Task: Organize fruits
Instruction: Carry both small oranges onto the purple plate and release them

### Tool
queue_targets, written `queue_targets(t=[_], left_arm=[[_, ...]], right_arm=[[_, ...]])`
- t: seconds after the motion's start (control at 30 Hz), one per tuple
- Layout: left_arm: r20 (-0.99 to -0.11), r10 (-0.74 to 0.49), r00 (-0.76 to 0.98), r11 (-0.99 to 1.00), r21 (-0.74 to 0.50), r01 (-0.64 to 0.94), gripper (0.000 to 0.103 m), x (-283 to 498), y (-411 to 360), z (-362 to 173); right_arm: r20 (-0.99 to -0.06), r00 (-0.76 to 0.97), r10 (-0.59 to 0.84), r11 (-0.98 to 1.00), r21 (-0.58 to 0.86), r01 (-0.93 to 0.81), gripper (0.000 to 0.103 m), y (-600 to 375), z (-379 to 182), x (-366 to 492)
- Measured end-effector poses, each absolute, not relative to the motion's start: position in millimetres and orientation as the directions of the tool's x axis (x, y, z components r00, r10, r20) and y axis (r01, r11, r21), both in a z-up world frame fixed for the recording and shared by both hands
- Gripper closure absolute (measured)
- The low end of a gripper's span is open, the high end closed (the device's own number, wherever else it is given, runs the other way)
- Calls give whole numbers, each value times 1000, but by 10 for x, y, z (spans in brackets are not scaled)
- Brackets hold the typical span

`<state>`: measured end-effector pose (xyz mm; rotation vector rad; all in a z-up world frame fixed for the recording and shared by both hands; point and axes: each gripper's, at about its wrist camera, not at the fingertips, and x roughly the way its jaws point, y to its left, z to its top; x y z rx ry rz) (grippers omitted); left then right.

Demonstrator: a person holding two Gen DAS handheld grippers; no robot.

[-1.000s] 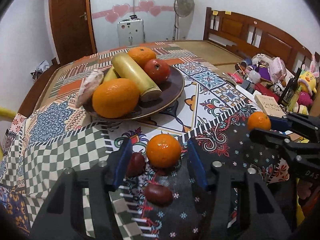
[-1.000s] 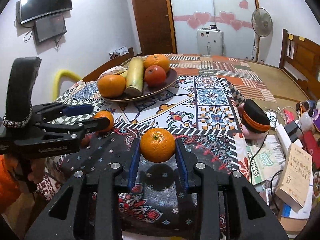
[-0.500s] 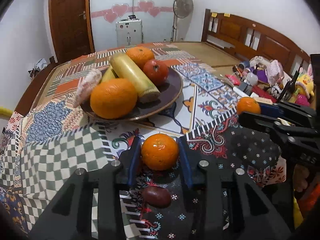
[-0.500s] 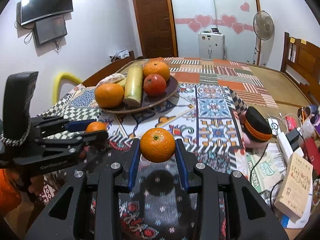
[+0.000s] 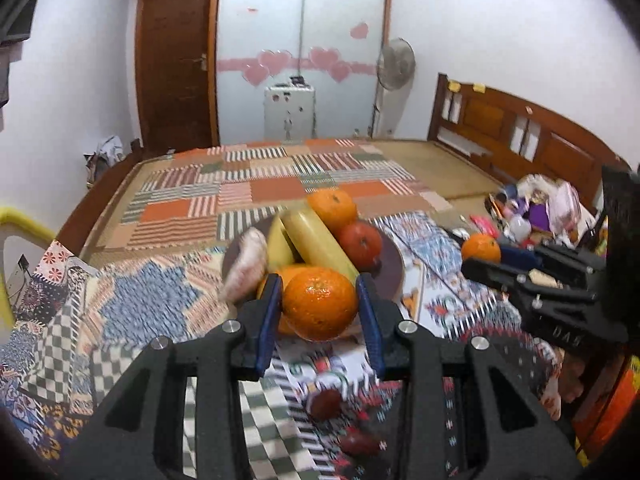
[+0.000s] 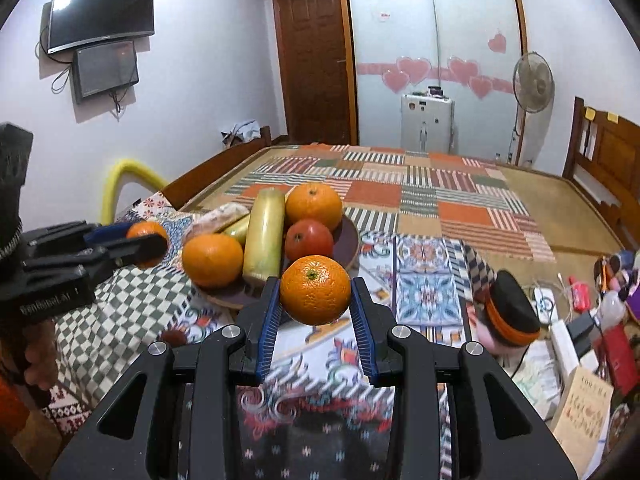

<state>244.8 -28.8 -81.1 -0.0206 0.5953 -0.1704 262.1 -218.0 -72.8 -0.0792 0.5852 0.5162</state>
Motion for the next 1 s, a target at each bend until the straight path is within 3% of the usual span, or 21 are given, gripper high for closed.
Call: queue_targets(t=[0.37, 0.67, 1.0], left_arm=[[-537, -105, 837, 994, -53, 91, 65, 2833, -207, -717], [-600, -97, 794, 995, -43, 89, 65, 3202, -294, -938], [-643, -98, 759, 995, -53, 83, 65, 3378, -277, -1114]], right_arm=[[-561, 699, 443, 858, 40, -512, 71, -1911, -722, 2920], [-650, 617, 443, 840, 60, -540, 71, -1768, -992, 3151], [-682, 601, 416, 840, 36, -541, 71, -1713, -1105, 3208]])
